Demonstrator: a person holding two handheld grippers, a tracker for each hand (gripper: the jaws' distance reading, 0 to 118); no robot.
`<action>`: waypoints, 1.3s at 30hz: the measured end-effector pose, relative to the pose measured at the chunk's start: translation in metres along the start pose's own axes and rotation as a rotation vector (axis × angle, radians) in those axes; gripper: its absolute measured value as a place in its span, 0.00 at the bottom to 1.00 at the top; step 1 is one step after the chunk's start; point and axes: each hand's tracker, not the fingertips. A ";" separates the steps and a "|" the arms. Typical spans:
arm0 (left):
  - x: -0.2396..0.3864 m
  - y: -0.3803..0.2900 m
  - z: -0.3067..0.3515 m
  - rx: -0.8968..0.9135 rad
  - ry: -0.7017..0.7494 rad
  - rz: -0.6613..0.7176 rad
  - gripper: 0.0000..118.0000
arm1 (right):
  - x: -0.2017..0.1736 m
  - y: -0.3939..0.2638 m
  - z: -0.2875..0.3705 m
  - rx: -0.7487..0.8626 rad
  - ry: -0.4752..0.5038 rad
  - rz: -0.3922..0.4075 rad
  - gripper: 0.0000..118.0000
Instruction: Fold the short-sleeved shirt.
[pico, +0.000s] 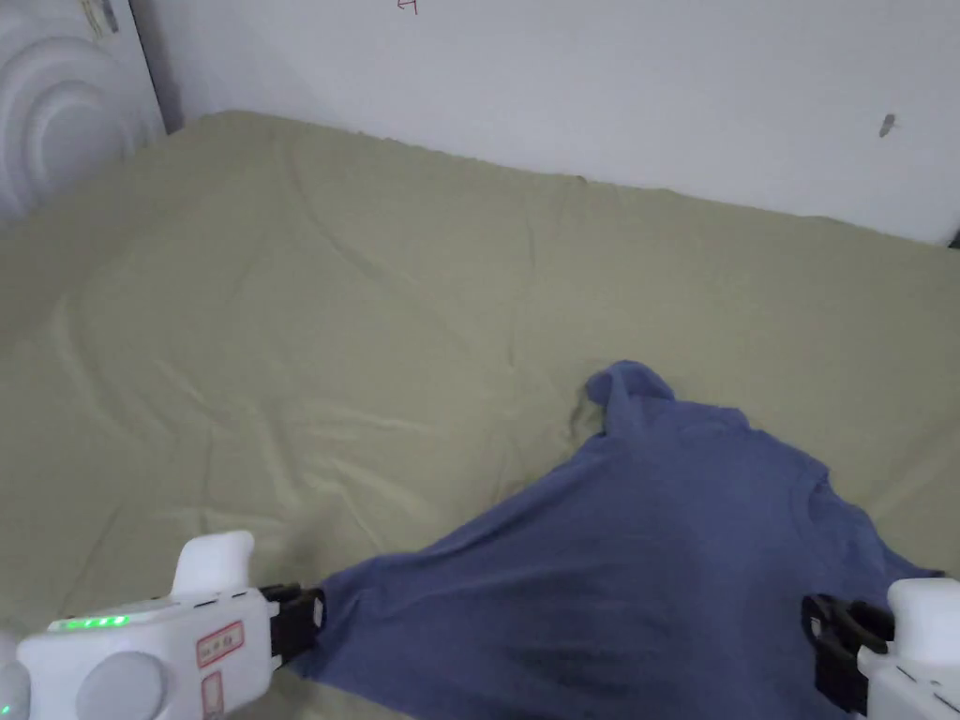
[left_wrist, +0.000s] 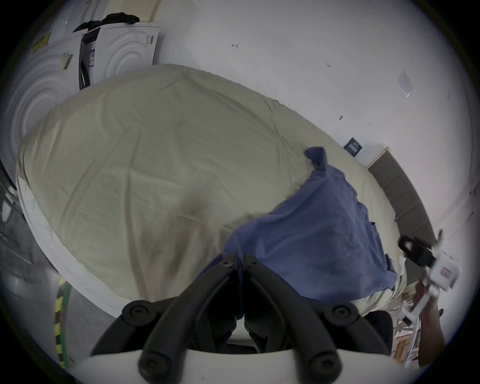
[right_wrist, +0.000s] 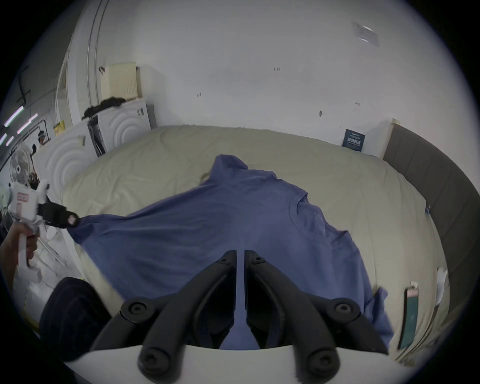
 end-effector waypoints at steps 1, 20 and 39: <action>-0.006 0.000 -0.003 -0.009 -0.011 0.020 0.00 | 0.008 0.012 -0.015 -0.026 0.005 0.035 0.07; 0.004 0.003 -0.011 0.108 -0.022 -0.053 0.00 | 0.069 0.179 -0.331 -0.349 0.082 0.331 1.00; -0.001 0.032 -0.024 0.049 -0.017 -0.065 0.00 | 0.054 0.183 -0.165 -0.172 0.106 0.028 0.06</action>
